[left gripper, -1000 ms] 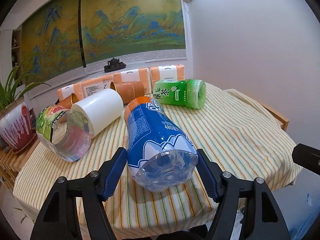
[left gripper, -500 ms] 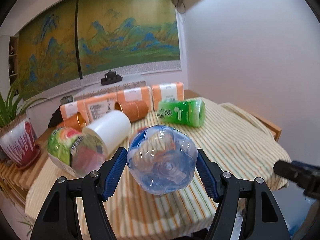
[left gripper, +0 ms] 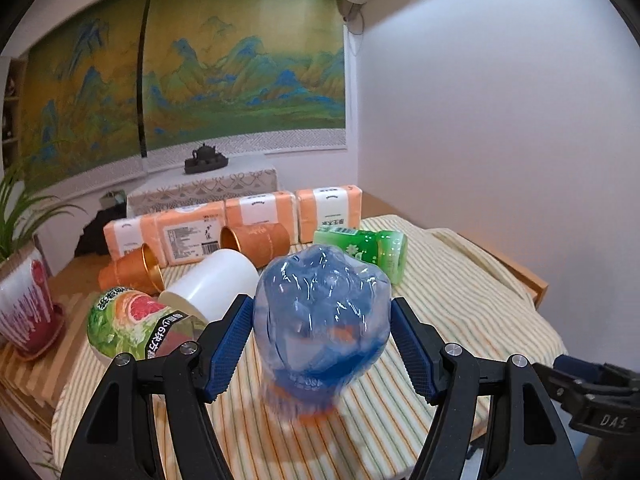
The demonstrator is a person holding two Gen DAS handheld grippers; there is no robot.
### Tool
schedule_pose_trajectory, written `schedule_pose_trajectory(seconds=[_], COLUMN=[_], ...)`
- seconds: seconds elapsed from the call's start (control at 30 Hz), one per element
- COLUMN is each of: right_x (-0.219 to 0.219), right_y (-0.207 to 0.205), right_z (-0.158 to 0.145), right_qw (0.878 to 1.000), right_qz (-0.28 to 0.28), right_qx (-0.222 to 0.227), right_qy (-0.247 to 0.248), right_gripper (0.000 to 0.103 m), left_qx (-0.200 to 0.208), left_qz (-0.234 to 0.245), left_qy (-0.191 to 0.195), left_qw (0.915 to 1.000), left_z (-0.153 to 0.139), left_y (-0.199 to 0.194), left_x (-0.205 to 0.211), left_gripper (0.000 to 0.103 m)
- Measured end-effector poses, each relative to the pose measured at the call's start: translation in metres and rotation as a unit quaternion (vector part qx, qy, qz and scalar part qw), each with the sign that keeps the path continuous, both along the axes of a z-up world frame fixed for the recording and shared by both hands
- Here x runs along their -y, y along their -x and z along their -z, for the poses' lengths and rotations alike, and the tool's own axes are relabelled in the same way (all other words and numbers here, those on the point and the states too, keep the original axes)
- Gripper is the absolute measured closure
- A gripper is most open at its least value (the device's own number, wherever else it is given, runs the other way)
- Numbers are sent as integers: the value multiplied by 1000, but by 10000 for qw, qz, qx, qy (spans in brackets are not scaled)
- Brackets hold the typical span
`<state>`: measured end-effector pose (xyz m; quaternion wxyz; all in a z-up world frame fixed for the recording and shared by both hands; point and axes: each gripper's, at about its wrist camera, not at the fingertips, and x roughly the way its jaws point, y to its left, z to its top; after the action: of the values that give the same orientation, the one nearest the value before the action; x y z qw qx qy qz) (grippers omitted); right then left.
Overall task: Flip cup upside down
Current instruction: 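Lift the blue bottle with the left gripper and rotate it cap-down, then stand the bottle on its orange cap and open the left gripper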
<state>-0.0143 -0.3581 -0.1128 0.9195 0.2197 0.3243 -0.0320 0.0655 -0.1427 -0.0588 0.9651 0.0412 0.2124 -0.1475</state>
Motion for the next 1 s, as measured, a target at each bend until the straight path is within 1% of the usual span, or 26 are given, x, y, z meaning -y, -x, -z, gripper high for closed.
schedule_pose_trajectory(seconds=[0.13, 0.3, 0.43, 0.53, 0.7, 0.87, 1.0], right_x=[-1, -5, -8, -12, -18, -28, -34], right_y=[-3, -7, -10, -10, -12, -12, -12], right_z=[0, 0, 0, -1, -5, -10, -13], right_qw=[10000, 10000, 10000, 9999, 9998, 9994, 9991], right_qz=[-13, -39, -62, -93, -177, -271, -336], right_qx=[-17, -36, -53, -47, -13, 29, 58], right_qy=[7, 26, 37, 75, 135, 201, 238], right_gripper=[30, 30, 30, 30, 30, 30, 30], left_qx=[-161, -153, -141, -164, -395, -421, -405], left_qz=[22, 8, 28, 27, 26, 36, 38], left_qy=[161, 214, 262, 256, 233, 176, 156], left_qw=[9997, 9997, 9996, 9995, 9989, 9990, 9991], left_z=[0, 0, 1, 3, 10, 11, 9], left_y=[-8, -10, -3, 2, 4, 8, 12], left_x=[-6, -10, -13, -16, -21, -23, -24], left_gripper=[30, 30, 30, 30, 30, 30, 17])
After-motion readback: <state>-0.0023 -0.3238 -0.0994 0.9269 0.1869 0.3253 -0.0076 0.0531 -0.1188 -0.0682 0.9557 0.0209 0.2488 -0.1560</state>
